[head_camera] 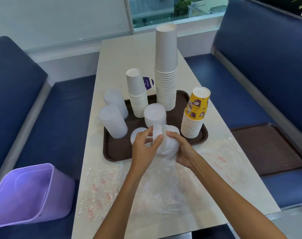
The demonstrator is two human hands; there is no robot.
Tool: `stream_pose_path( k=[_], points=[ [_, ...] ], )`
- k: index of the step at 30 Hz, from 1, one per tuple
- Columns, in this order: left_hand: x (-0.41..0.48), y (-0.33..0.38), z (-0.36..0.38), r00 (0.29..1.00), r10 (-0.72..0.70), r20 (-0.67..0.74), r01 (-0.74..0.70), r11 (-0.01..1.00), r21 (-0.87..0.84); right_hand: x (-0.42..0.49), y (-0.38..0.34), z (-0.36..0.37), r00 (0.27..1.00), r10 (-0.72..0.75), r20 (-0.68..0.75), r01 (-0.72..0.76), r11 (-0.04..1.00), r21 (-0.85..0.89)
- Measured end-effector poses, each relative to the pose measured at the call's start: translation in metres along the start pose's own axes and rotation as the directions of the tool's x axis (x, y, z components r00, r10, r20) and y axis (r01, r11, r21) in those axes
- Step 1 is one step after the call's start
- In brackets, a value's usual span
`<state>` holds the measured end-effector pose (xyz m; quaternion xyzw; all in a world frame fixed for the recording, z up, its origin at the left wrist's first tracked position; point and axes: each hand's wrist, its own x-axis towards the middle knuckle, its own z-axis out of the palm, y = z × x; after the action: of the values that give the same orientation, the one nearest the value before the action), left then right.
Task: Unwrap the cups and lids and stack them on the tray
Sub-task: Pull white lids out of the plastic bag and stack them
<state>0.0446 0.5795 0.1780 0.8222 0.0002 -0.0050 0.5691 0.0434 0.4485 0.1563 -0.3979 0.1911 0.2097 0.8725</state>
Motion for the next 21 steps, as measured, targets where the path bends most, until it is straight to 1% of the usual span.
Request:
stream_pose_path(
  k=[2, 7, 9, 11, 12, 14, 17, 19, 21],
  points=[
    [0.002, 0.0, 0.001, 0.999, 0.009, -0.046, -0.007, 0.999, 0.035, -0.001, -0.001, 0.0, 1.0, 0.003, -0.002, -0.003, 1.0, 0.023],
    [0.007, 0.003, 0.0, 0.983, 0.036, -0.178, 0.007, 0.973, 0.232, 0.0, 0.0, -0.004, 0.999, 0.007, -0.041, -0.004, 0.997, 0.08],
    [0.008, 0.003, -0.001, 0.98, 0.051, -0.19, -0.001, 0.966, 0.258, -0.001, 0.0, -0.004, 0.998, 0.014, -0.067, -0.008, 0.996, 0.089],
    [0.01, 0.001, 0.0, 0.98, 0.06, -0.188, -0.015, 0.972, 0.235, -0.001, 0.0, -0.004, 0.996, 0.019, -0.083, -0.011, 0.995, 0.097],
    [0.011, 0.0, 0.0, 0.981, 0.047, -0.19, -0.006, 0.977, 0.213, -0.002, -0.001, -0.004, 0.996, 0.023, -0.09, -0.014, 0.995, 0.101],
    [0.014, -0.002, -0.002, 0.978, -0.039, -0.203, 0.068, 0.989, 0.135, -0.004, -0.001, -0.006, 0.996, 0.031, -0.086, -0.02, 0.992, 0.121],
    [0.024, -0.008, -0.011, 0.954, -0.182, -0.239, 0.169, 0.983, -0.076, -0.005, -0.002, -0.012, 0.997, 0.023, -0.078, -0.009, 0.983, 0.183],
    [0.035, -0.014, -0.019, 0.918, -0.291, -0.268, 0.22, 0.939, -0.266, -0.004, -0.002, -0.017, 0.995, 0.012, -0.098, 0.011, 0.974, 0.226],
    [0.045, -0.022, -0.026, 0.869, -0.41, -0.276, 0.273, 0.864, -0.423, -0.003, -0.003, -0.02, 0.996, -0.005, -0.087, 0.027, 0.964, 0.265]
  ],
)
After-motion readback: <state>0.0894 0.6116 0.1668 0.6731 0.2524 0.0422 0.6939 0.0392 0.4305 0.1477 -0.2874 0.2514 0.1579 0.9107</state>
